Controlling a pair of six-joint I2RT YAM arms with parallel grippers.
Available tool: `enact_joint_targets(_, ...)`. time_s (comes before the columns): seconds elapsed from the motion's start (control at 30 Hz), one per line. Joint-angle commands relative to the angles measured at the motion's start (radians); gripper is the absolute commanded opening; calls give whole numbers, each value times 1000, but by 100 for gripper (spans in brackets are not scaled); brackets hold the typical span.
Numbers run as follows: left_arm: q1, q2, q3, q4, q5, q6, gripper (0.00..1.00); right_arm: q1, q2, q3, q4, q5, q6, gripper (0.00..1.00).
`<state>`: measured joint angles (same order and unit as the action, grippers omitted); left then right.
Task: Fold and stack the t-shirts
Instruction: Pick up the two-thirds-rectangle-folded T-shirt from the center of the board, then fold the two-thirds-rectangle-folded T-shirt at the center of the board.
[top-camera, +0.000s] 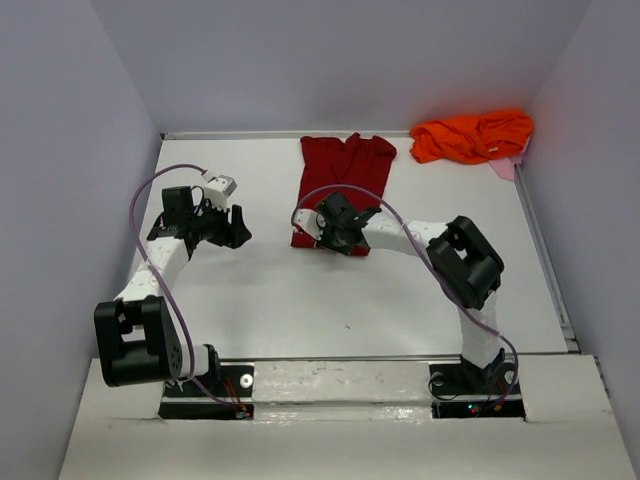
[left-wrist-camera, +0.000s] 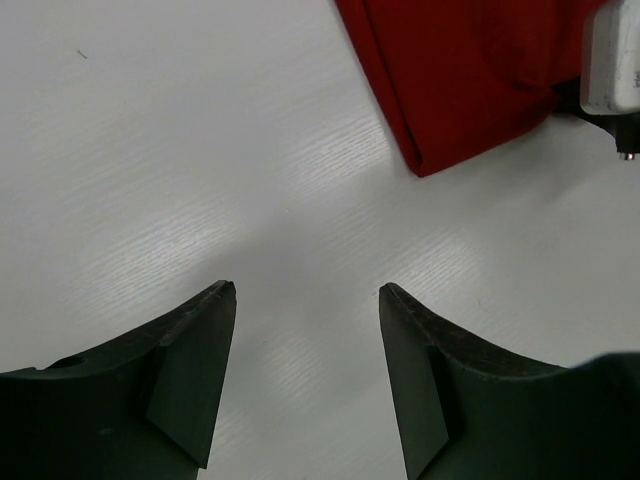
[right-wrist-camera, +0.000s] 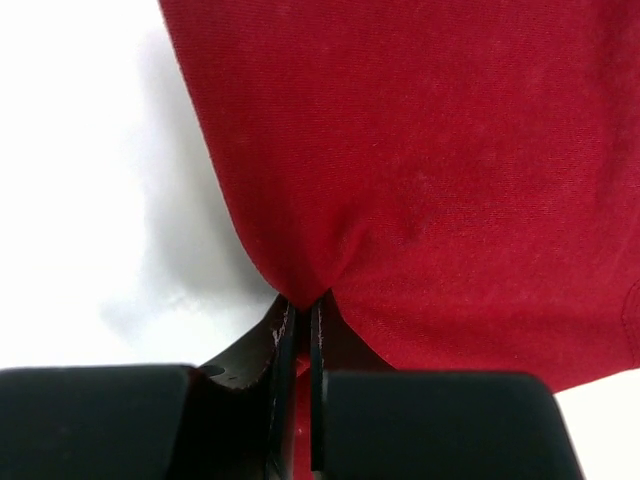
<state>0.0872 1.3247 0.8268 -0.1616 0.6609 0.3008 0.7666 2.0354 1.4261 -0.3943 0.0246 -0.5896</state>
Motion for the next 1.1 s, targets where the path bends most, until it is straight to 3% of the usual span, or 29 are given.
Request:
enact_joint_targets(0.0,9,-12,12,10,29,0,69,43,-112,-96,-109,-104,2,0)
enact_joint_targets(0.13,9,-9,12,8,34,1,69,77,-208,-174,-176,-179,20,0)
enact_joint_targets(0.53,11,-30,9,5,42,4,69,165,-385,-408,-140,-339,122,0)
enact_joint_targets(0.83,13,-21,12,5,42,6,69,165,-494,-267,-186,-157,88,0)
enact_joint_targets(1.07,14,-21,11,5,42,6,69,165,-483,-147,-181,-13,37,0)
